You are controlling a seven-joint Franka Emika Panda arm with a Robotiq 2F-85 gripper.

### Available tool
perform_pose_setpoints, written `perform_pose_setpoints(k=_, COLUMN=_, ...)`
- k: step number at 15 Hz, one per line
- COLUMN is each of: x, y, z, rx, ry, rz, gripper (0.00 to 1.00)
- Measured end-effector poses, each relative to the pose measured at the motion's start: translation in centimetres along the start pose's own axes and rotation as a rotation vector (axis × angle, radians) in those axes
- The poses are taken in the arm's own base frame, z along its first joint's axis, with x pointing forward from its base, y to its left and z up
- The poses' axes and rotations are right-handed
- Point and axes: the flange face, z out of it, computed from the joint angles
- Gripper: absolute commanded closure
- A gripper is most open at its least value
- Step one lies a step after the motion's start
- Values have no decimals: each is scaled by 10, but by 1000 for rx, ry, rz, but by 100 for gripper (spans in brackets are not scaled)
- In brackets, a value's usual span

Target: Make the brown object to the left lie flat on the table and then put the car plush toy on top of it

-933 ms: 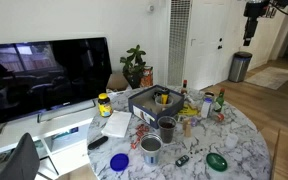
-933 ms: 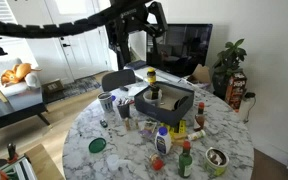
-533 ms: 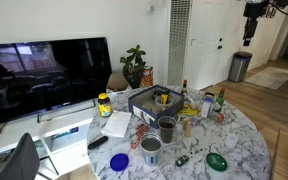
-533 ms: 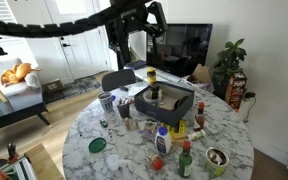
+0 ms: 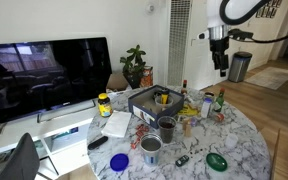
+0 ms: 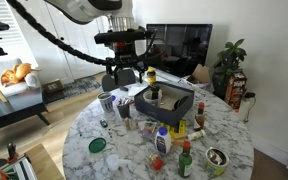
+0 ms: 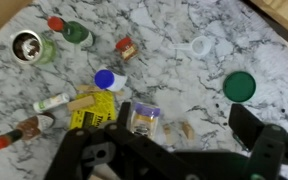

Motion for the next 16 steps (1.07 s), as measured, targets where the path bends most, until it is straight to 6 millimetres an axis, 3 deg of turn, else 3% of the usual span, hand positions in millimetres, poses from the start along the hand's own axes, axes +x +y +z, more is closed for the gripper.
perform_pose_setpoints(k=3, x=61, y=-33, z=49, rx=31, ry=-95, rz=-139, gripper=0)
perform_pose_setpoints(k=6, x=98, y=-50, z=81, rx=54, ry=-155, rz=-231, gripper=0)
perform_pose_setpoints(k=11, x=105, y=-45, z=81, rx=55, ry=-153, rz=-253, gripper=0)
perform_pose_setpoints(k=13, x=111, y=-57, z=90, rx=58, ry=-175, rz=-339, gripper=0)
perform_pose_setpoints(k=16, x=127, y=-90, z=119, rx=56, ry=-224, rz=-488, gripper=0)
